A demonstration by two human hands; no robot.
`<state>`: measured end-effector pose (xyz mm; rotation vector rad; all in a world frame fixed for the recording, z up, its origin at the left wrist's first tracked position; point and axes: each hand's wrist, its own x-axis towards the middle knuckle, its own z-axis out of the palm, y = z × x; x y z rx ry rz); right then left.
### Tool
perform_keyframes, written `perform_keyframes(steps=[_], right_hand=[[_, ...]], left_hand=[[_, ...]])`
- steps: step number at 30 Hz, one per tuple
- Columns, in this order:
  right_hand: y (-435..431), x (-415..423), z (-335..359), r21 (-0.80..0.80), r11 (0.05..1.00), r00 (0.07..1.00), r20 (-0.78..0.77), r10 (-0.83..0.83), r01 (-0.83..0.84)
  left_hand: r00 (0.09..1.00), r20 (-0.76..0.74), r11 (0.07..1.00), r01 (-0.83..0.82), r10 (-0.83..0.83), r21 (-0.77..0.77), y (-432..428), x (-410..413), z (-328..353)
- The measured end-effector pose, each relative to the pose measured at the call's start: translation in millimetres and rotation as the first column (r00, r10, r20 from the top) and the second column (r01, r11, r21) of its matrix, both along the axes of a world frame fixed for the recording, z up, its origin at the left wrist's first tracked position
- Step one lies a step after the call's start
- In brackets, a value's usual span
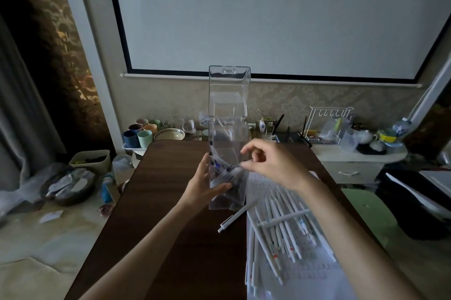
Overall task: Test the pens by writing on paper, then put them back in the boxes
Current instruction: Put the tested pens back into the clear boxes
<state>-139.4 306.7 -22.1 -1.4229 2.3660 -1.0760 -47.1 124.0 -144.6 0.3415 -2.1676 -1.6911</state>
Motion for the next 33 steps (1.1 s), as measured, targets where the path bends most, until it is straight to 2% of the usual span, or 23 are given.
perform_keyframes(steps=[7,10,11,16,17,19,20,22,24,26,29,33], right_hand=[[-30,-7,-13,-0.176,0.978,0.96,-0.235,-0.153,0.112],[-52,-7,-22,0.022,0.987,0.877,-0.462,-0.132,0.16],[-55,-7,-23,0.022,0.983,0.857,-0.494,-0.148,0.183],[-44,-3,-11,-0.327,0.94,0.91,-0.355,-0.212,0.092],[-40,-4,-7,-0.392,0.913,0.912,-0.322,-0.255,0.117],[-38,-12,6,-0.483,0.831,0.904,-0.164,-0.394,0.275],[-38,-17,15,-0.483,0.796,0.89,-0.069,-0.45,0.365],[-42,-23,37,-0.359,0.804,0.877,0.106,-0.469,0.474],[-49,-24,57,-0.213,0.878,0.885,0.295,-0.36,0.428],[-56,-22,70,-0.193,0.922,0.88,0.413,-0.234,0.336],[-59,-15,77,-0.226,0.92,0.89,0.404,-0.211,0.321],[-40,-2,57,-0.346,0.903,0.954,0.242,-0.176,0.254]], left_hand=[[1.0,0.005,1.0,0.0,0.0,0.028,2,2,-2],[1.0,0.019,1.0,-0.025,0.024,0.018,5,3,-3],[0.999,0.022,0.999,-0.03,0.03,0.011,6,4,-3],[0.998,0.04,0.998,-0.055,0.056,-0.012,5,6,-7],[0.998,0.041,0.998,-0.055,0.056,-0.018,4,7,-8],[0.998,0.049,0.998,-0.047,0.048,-0.032,2,8,-9],[0.998,0.052,0.998,-0.044,0.046,-0.041,3,10,-7],[0.997,0.057,0.997,-0.045,0.049,-0.064,6,13,-5],[0.997,0.055,0.996,-0.041,0.045,-0.077,7,16,-6],[0.997,0.055,0.994,-0.05,0.055,-0.098,8,17,-6],[0.995,0.071,0.991,-0.067,0.076,-0.118,9,17,-4],[0.992,0.092,0.988,-0.077,0.09,-0.135,9,16,-5]])
